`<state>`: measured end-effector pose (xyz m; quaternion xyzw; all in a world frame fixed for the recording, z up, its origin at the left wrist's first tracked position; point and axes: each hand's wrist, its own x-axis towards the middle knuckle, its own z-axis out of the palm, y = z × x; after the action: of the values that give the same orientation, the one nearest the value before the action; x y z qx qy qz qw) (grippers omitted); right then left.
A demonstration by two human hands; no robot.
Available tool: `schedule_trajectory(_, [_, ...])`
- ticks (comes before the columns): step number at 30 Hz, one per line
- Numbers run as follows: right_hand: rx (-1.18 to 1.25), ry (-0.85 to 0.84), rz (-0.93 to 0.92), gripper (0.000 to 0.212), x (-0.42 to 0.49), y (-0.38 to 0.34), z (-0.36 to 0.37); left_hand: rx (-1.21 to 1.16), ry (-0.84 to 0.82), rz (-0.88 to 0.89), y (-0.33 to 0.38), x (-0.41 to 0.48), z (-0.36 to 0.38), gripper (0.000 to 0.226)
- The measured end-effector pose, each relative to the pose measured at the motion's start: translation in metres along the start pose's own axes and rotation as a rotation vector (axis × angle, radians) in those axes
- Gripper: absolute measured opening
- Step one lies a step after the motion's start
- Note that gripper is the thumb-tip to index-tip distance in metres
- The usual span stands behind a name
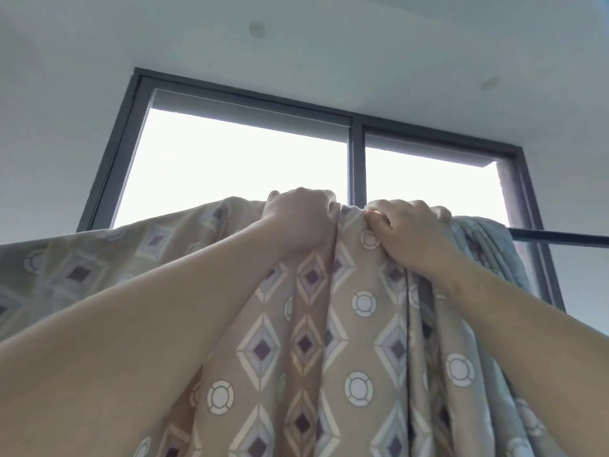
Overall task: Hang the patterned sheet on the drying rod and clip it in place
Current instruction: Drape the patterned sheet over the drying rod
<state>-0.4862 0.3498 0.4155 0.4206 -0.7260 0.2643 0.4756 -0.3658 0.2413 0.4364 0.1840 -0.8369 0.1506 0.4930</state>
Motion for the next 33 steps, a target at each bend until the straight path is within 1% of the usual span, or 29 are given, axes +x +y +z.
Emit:
schedule_trajectory(3, [-0.120, -0.031, -0.028, 0.045, 0.000, 0.004, 0.000, 0.109, 0.088, -0.024, 0.009, 0.003, 0.013, 0.043])
schedule_trajectory(8, [-0.165, -0.019, -0.013, 0.050, 0.001, 0.027, -0.002, 0.182, 0.248, -0.078, 0.007, 0.001, 0.026, 0.053])
schedule_trajectory(12, [-0.180, 0.025, 0.062, 0.056, -0.001, 0.052, -0.002, 0.197, 0.264, -0.058, 0.009, 0.002, 0.029, 0.053])
schedule_trajectory(16, [-0.179, 0.080, 0.159, 0.051, -0.002, 0.068, 0.000, 0.190, 0.295, -0.076, 0.002, -0.002, 0.029, 0.052])
schedule_trajectory(18, [-0.172, 0.119, 0.243, 0.049, -0.001, 0.067, -0.004, 0.181, 0.291, -0.085, 0.003, -0.002, 0.028, 0.052])
schedule_trajectory(19, [-0.184, 0.145, 0.256, 0.048, 0.000, 0.061, -0.006, 0.179, 0.282, -0.088, 0.006, -0.002, 0.027, 0.051])
schedule_trajectory(20, [-0.178, 0.175, 0.225, 0.046, 0.003, 0.052, -0.006, 0.179, 0.272, -0.094, 0.008, -0.002, 0.027, 0.051])
schedule_trajectory(22, [-0.073, 0.177, 0.037, 0.042, 0.010, 0.027, -0.001, 0.179, 0.269, -0.107, 0.011, -0.003, 0.026, 0.050])
schedule_trajectory(23, [0.031, 0.127, -0.050, 0.039, 0.011, 0.016, 0.002, 0.184, 0.279, -0.107, 0.012, -0.004, 0.026, 0.050])
schedule_trajectory(24, [0.114, 0.075, -0.100, 0.038, 0.010, 0.010, 0.004, 0.189, 0.288, -0.104, 0.011, -0.005, 0.026, 0.050])
schedule_trajectory(25, [0.151, 0.056, -0.110, 0.039, 0.009, 0.011, 0.005, 0.194, 0.294, -0.099, 0.009, -0.005, 0.025, 0.050])
schedule_trajectory(28, [0.108, 0.090, -0.047, 0.052, 0.006, 0.038, 0.001, 0.205, 0.311, -0.083, 0.007, -0.007, 0.021, 0.052])
schedule_trajectory(33, [0.078, 0.140, 0.072, 0.057, -0.003, 0.086, -0.012, 0.188, 0.335, -0.071, 0.013, -0.006, 0.016, 0.053])
